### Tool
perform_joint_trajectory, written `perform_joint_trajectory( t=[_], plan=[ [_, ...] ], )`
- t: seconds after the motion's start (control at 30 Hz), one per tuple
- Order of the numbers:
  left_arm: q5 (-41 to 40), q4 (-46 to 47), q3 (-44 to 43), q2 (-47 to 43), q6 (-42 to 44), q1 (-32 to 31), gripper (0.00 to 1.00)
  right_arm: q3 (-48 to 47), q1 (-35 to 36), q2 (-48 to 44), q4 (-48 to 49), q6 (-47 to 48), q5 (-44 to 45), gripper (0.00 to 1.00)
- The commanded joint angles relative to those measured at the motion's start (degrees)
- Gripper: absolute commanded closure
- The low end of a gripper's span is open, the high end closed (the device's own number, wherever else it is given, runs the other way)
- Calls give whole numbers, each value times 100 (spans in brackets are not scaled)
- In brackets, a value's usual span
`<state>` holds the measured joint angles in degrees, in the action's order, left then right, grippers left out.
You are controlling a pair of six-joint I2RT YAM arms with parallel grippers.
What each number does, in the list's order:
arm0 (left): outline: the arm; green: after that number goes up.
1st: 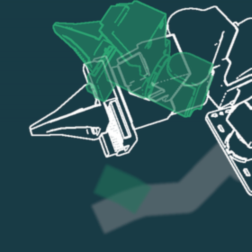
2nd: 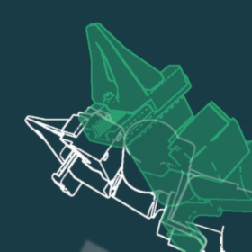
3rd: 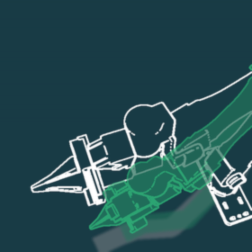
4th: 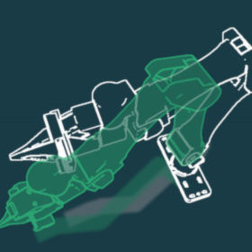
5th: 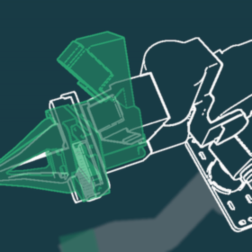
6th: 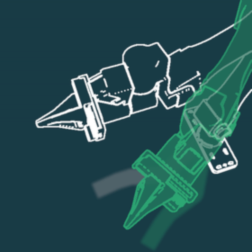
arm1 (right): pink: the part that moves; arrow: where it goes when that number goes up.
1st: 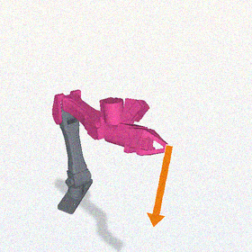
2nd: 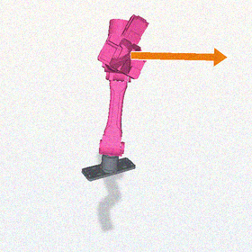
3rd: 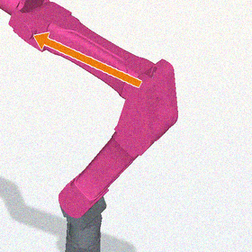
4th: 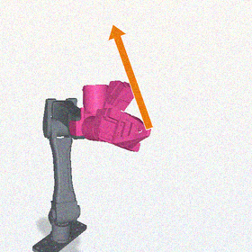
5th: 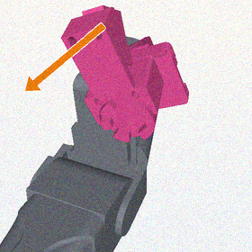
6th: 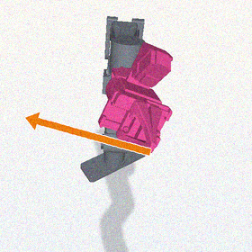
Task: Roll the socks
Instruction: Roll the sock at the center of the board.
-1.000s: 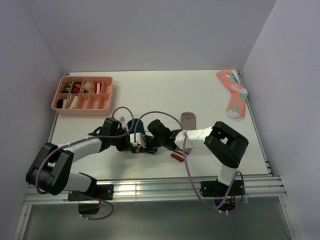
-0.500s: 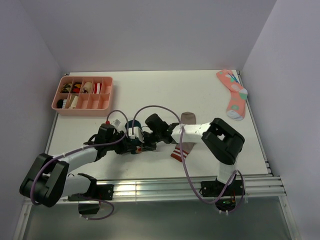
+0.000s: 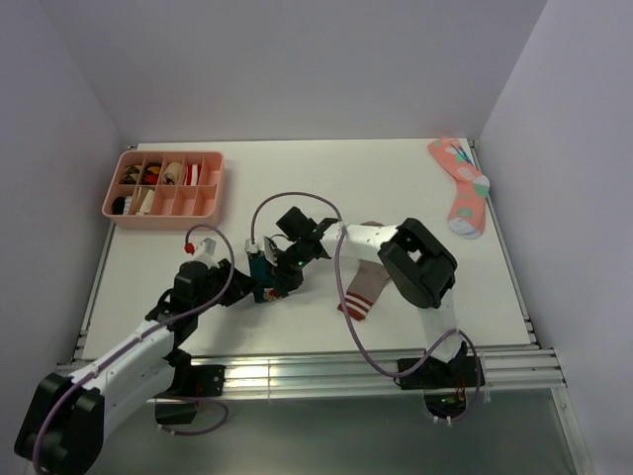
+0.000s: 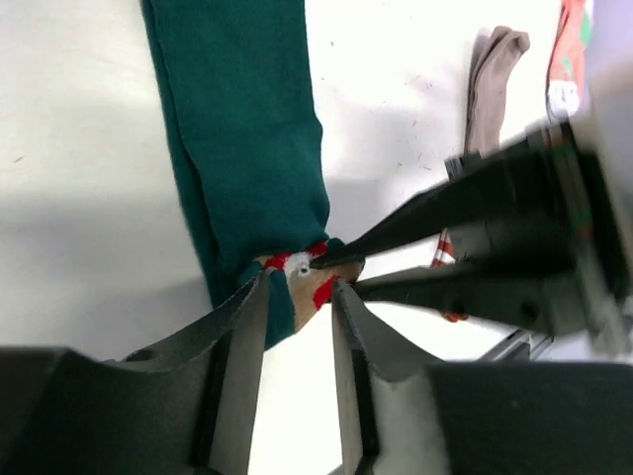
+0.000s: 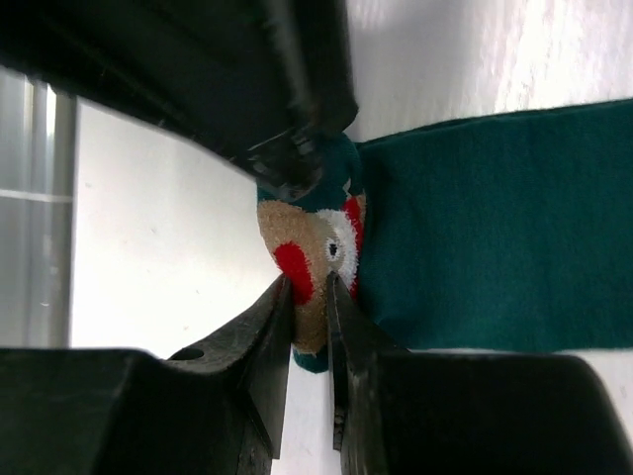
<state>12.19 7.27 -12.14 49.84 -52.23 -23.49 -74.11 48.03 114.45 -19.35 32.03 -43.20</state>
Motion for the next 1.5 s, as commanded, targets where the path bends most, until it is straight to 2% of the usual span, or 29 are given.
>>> perform_joint_trajectory(
  t=[0.0,0.13,0.27,0.4,0.6,0.67,0.77,1.07,1.47],
  plan=[
    [-269,643,475,-562,-33,-24,62,-665,-92,515,-1324,215,-469,78],
    [-418,1118,1020,-1169,124,-86,58,-1386,-215,1060,-2455,426,-751,77],
    [-690,1435,1197,-1739,195,-261,57,-2062,-303,1570,-3082,445,-900,77],
    [-1129,1733,1443,-1830,301,-507,54,-2582,-364,2001,-3819,541,-1154,77],
    [-1192,2586,1416,-671,494,-894,56,-2960,-523,2336,-4058,401,-1331,77],
    [-1552,2990,1477,-302,538,-1114,56,-3109,-558,2467,-4216,444,-1340,77],
    [-1438,3675,1609,41,617,-1237,55,-3286,-567,2625,-4498,532,-1358,77],
    [-1271,4168,1522,955,855,-1264,54,-3400,-628,2854,-4621,462,-1402,77],
    [-849,5135,1601,2185,899,-1378,56,-3391,-707,2889,-4314,93,-1235,77]
  ],
)
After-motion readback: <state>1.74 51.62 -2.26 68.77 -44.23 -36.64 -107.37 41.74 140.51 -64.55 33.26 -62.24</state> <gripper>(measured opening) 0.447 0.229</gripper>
